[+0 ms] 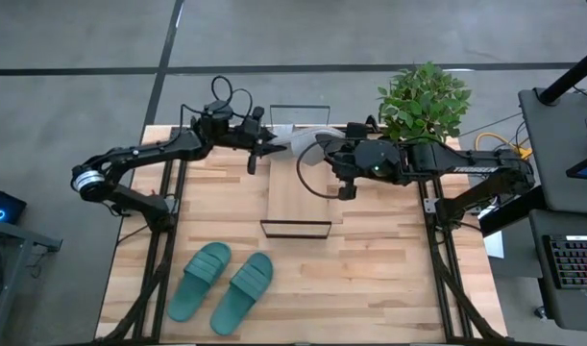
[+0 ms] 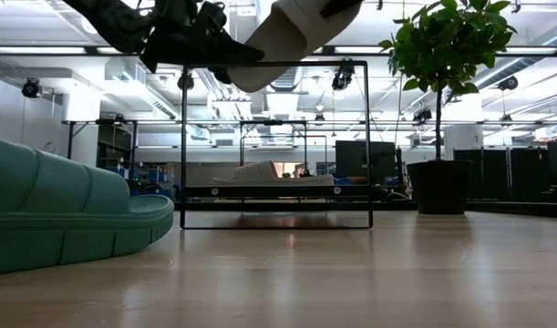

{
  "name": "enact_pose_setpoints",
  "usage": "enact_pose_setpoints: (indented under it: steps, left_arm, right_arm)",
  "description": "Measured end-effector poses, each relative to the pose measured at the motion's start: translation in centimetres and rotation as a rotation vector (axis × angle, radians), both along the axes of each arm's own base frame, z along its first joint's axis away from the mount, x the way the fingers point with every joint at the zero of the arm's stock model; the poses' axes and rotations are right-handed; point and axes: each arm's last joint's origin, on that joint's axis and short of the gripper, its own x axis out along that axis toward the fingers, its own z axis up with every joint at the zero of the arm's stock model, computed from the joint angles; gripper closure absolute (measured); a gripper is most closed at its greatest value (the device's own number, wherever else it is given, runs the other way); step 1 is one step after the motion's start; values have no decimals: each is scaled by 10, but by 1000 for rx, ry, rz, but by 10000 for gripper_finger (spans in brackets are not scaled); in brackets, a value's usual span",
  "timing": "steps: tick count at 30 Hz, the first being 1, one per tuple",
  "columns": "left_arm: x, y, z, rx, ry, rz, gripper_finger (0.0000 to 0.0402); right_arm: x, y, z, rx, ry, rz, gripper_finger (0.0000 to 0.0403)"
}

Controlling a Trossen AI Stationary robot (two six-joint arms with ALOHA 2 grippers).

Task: Pick and place slides into the shelf
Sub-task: Put the gray slipper on the shelf

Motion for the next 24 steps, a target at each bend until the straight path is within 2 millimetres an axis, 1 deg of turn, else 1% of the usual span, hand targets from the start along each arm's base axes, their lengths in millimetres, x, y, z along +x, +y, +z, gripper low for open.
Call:
enact_pose_setpoints:
  steps: [3,6,11,13,16,18,24]
  left_arm:
    - [-8,8,2,5,-1,40,364]
    - [-17,15,7,9,-16,98,364]
    - [-29,18,16,14,-64,119,364]
    - [-32,17,19,8,-123,116,364]
    - [-35,16,25,-3,-248,105,364]
    - [-38,17,27,-50,-324,91,364]
    - [-43,32,16,-233,-439,96,364]
  right_arm:
    - [-3,0,2,-4,-2,-14,345]
    - [-5,-1,3,-17,-10,-32,312]
    - [-7,-3,6,-52,-38,-126,257]
    - [-9,-4,7,-51,-53,-167,242]
    - [-8,-1,6,-42,-52,-155,227]
    - [-8,4,5,-57,-38,-124,222]
    - [-4,26,-1,-90,-34,-26,218]
